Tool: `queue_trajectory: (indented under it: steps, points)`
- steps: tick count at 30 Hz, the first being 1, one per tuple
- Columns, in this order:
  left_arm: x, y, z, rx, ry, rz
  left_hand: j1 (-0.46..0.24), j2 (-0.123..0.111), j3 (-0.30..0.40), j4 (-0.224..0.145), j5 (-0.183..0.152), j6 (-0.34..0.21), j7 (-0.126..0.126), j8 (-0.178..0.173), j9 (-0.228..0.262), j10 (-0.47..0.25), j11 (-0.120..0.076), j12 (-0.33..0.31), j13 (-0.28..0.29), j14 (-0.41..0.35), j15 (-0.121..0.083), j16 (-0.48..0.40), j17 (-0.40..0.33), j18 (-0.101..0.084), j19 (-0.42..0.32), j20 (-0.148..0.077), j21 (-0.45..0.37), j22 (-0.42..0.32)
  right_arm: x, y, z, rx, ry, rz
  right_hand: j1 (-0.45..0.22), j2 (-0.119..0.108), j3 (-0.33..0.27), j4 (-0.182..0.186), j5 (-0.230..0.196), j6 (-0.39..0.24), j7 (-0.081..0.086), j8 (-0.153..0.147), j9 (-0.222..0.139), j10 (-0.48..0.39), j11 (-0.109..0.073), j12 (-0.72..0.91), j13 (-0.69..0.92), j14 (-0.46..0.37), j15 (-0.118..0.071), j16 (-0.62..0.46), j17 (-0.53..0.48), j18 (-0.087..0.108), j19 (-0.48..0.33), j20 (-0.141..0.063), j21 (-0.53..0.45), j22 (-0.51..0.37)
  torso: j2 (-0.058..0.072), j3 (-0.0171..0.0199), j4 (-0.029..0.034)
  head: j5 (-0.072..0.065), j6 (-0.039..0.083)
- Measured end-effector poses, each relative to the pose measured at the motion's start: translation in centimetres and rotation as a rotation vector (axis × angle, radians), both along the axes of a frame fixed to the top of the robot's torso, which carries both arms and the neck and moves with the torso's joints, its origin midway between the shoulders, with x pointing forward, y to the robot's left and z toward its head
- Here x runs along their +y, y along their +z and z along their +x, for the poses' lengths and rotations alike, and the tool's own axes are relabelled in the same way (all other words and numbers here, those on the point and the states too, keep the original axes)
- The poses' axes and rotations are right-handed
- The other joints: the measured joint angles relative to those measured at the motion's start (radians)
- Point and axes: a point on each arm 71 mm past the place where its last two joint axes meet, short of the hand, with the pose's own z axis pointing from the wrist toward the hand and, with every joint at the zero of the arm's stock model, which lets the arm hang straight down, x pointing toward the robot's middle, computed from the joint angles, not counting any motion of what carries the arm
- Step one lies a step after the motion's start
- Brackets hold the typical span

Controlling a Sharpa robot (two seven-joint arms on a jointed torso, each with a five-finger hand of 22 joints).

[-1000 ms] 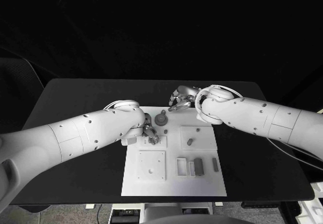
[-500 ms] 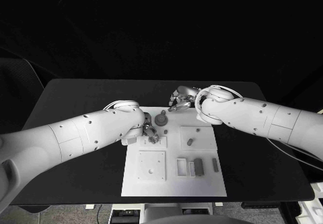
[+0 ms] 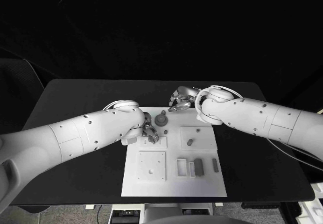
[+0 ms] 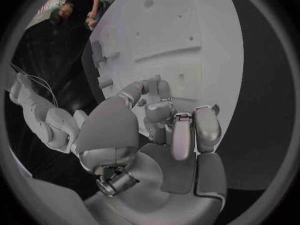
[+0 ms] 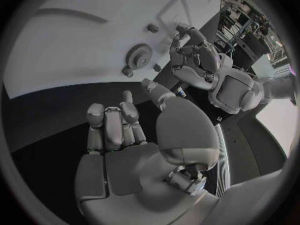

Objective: Assemble the parts on the task board

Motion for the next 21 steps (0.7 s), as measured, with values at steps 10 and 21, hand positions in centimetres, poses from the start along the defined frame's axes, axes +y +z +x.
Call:
queue_trajectory:
  steps: [10,21]
  points:
    - [-0.15,-0.09,-0.11,0.007,-0.003,-0.002,0.000,0.000,0.000,0.000,0.000,0.000,0.000,0.000,0.000,0.000,0.000,0.000,0.000,-0.003,-0.003,0.000,0.000,0.000,0.001,0.002,0.000,0.000,0.00,0.00,0.00,0.000,0.000,0.000,0.000,0.000,0.000,0.000,0.000,0.001,-0.001,0.000,-0.001,0.000,0.000,0.000,-0.001,-0.001,-0.001,0.000,0.000,0.000,0.000,0.000,0.000,0.000,0.000,0.0000,0.0001,-0.002,-0.003]
    - [-0.04,-0.30,-0.09,0.014,0.004,-0.004,0.000,0.000,0.000,0.000,-0.001,0.000,0.000,-0.001,0.003,0.000,0.000,0.000,0.000,-0.004,-0.003,0.000,0.000,0.000,0.001,0.002,0.000,0.000,-0.06,0.00,0.00,0.001,-0.001,-0.001,0.000,0.000,0.000,0.000,0.000,0.002,-0.002,0.000,-0.001,0.000,0.000,0.000,-0.001,0.000,0.000,0.000,0.000,-0.001,0.000,0.000,0.000,0.000,0.000,-0.0008,-0.0004,-0.004,-0.008]
